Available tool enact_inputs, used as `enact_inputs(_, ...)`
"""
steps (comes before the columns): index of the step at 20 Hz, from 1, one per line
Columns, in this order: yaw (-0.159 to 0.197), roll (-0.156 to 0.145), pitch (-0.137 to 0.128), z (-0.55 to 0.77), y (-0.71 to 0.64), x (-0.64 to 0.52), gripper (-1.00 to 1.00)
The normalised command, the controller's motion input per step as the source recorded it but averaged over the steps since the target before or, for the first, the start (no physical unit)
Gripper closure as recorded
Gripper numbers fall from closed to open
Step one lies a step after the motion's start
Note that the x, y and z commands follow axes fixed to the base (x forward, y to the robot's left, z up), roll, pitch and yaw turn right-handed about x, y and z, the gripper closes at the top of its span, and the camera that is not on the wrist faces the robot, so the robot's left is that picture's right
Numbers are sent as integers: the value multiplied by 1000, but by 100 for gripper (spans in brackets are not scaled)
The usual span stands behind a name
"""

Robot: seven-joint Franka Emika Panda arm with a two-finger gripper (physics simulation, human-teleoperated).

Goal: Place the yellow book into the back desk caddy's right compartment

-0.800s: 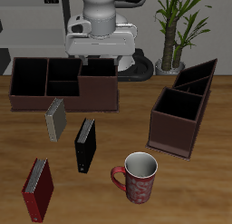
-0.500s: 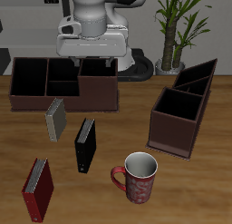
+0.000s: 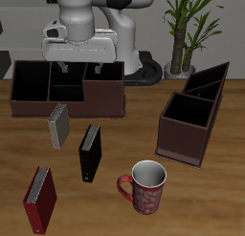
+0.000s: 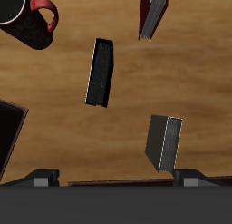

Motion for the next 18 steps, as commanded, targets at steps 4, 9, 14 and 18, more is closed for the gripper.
enact_inputs(4, -29, 33, -30, -226, -142, -8, -100)
enact_inputs(9, -20, -10, -7, -237, -353, -13, -100)
enact_inputs(14, 2, 9, -48, -139, -280, -65, -100)
enact_inputs(18, -18, 26, -46, -156, -234, -108, -100)
